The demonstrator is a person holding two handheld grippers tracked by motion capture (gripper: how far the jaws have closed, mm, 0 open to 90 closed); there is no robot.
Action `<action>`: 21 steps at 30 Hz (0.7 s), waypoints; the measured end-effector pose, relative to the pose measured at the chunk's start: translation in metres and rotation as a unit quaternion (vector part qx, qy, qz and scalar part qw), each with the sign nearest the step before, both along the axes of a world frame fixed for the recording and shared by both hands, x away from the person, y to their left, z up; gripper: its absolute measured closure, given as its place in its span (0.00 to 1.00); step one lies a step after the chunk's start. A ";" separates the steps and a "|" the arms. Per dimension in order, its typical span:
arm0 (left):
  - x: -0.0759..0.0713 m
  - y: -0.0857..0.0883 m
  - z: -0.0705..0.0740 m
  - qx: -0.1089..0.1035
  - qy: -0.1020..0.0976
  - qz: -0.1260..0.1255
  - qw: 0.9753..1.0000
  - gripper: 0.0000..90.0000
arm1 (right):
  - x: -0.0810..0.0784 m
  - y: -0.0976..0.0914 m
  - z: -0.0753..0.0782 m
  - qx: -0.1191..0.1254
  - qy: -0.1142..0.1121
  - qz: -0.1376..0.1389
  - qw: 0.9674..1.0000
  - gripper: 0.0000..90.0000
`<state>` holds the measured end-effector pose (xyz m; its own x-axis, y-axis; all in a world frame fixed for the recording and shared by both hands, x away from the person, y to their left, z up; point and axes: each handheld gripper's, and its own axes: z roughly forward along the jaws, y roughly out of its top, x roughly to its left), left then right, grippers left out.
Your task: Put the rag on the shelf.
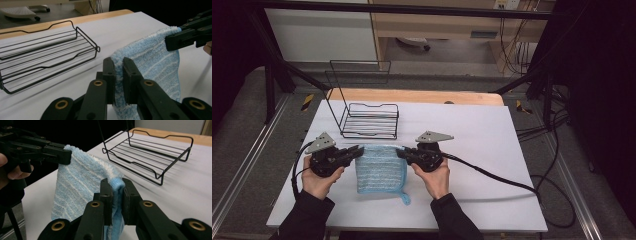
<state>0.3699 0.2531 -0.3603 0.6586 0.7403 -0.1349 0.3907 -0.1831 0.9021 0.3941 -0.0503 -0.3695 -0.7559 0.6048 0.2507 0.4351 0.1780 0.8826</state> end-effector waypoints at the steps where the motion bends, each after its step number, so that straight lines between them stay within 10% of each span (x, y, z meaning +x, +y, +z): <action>1: 0.000 0.000 0.002 -0.001 -0.004 0.000 1.000 0.91 | 0.000 0.000 0.002 0.000 -0.004 0.000 1.000 0.90; 21: 0.001 0.006 0.042 -0.050 -0.081 0.018 0.995 0.91 | -0.001 0.004 0.051 0.020 -0.083 -0.011 0.996 0.90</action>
